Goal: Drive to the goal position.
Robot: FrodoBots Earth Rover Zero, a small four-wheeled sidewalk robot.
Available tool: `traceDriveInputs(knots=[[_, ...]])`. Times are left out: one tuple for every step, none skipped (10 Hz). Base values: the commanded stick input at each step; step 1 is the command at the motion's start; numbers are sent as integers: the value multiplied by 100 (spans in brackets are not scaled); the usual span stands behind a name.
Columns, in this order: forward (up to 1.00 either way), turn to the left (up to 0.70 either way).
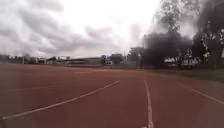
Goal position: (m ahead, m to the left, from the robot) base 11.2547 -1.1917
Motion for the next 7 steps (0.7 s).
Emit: traceDriveInputs(knots=[[70, 0], [70, 0], [70, 0], [70, 0], [70, 0], [70, 0], [70, 0]])
